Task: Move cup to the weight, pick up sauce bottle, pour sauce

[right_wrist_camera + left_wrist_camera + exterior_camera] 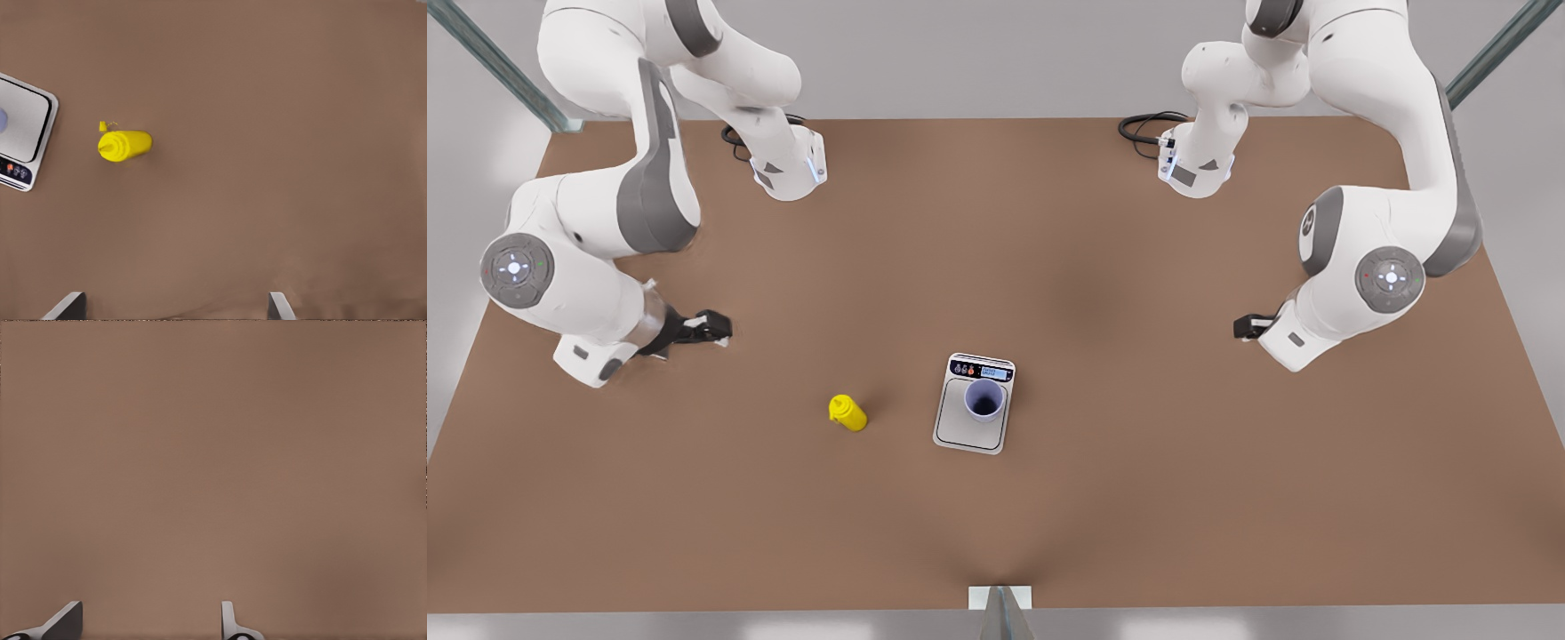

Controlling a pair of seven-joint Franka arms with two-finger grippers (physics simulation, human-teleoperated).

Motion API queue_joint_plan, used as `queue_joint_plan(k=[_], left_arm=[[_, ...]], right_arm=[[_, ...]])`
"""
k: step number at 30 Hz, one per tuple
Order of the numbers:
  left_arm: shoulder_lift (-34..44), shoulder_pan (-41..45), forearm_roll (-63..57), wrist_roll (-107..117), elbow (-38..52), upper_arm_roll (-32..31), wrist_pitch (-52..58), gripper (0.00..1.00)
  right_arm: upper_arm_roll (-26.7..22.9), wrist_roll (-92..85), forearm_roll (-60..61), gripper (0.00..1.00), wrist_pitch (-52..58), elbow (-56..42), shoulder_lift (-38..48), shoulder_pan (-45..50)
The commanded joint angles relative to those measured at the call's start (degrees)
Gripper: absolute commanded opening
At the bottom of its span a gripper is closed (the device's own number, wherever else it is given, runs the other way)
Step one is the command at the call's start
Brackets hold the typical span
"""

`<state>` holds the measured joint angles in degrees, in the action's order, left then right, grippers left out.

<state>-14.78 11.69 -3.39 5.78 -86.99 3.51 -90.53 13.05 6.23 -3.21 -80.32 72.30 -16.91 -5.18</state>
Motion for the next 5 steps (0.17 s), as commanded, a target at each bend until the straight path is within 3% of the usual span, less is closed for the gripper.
queue_joint_plan(k=[1, 2, 5], left_arm=[[0.02, 0.00, -0.04, 0.02, -0.02, 0.00, 0.00, 1.00], [-0.07, 0.00, -0.04, 0.02, -0.02, 0.00, 0.00, 1.00], [-0.07, 0.00, -0.04, -0.06, -0.02, 0.00, 0.00, 1.00]], right_arm=[[-0.30, 1.59, -0.04, 1.00, 1.21, -0.05, 0.74, 0.17], [-0.39, 7.92, 2.15, 1.00, 5.25, -1.81, 0.66, -0.35], [-0.30, 1.51, 2.95, 1.00, 4.99, -3.04, 0.30, -2.46]])
